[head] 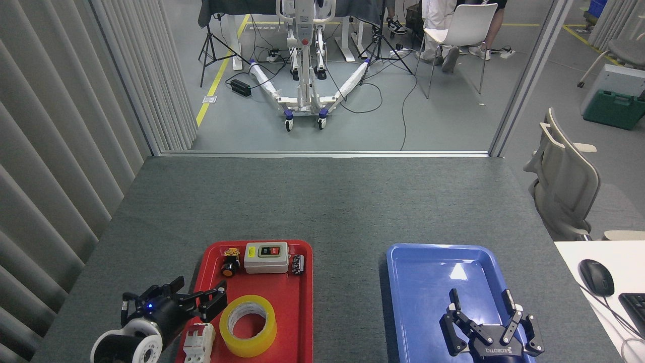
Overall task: Place and move tape with both arms
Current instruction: 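Rotate the left gripper and lower it onto the yellow tape roll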
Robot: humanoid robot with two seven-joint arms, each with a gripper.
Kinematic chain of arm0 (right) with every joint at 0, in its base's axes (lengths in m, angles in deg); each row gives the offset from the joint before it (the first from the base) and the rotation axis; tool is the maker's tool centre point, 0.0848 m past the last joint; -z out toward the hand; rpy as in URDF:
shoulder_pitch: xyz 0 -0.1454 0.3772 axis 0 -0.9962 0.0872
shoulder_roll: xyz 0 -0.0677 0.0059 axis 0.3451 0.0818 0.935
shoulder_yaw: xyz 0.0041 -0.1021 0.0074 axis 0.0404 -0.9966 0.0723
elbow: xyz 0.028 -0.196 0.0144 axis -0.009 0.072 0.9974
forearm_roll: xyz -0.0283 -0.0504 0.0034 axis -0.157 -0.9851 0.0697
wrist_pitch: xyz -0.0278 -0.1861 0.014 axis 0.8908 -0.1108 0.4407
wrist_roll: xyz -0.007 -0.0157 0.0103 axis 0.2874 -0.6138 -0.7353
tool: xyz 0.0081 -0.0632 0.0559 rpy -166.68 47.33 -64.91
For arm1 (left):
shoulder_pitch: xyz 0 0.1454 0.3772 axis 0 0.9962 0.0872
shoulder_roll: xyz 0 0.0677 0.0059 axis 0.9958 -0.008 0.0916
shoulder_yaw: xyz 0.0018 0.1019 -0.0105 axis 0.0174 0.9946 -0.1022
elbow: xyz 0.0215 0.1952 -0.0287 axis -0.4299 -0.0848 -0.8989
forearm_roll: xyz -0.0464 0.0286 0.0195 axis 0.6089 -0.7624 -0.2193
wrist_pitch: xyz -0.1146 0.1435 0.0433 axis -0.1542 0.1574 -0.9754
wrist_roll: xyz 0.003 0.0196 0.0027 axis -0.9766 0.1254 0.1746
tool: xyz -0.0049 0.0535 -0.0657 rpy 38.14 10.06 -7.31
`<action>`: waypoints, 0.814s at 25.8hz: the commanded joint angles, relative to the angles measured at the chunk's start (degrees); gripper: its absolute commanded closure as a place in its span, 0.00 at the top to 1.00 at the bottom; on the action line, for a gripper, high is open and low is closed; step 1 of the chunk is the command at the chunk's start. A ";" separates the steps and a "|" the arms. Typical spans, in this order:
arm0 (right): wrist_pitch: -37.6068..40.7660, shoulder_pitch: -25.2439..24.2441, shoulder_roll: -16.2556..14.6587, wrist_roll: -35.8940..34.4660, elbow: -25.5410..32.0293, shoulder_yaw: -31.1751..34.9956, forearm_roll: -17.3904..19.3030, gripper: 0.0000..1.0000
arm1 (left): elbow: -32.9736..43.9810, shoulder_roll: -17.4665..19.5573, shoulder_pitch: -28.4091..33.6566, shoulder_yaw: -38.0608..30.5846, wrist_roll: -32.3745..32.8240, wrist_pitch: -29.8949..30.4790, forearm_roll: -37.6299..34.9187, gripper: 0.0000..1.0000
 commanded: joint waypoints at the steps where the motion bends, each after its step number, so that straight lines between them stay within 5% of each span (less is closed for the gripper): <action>1: 0.00 -0.18 -0.45 0.01 0.06 -0.20 0.00 1.00 | 0.10 1.70 -5.55 0.22 25.82 -0.01 0.19 1.00; 5: 0.00 -0.09 -0.45 0.01 -0.03 0.07 0.09 1.00 | -0.78 2.14 -12.23 5.67 44.37 -0.71 0.19 0.99; 14: 0.00 -0.53 -0.10 0.01 0.06 0.51 0.18 1.00 | -14.31 2.14 -25.85 18.85 46.48 -0.01 0.11 0.99; 21: 0.00 -0.53 -0.28 0.01 0.06 0.68 0.18 1.00 | -20.82 1.87 -27.00 19.82 47.26 0.08 0.02 0.99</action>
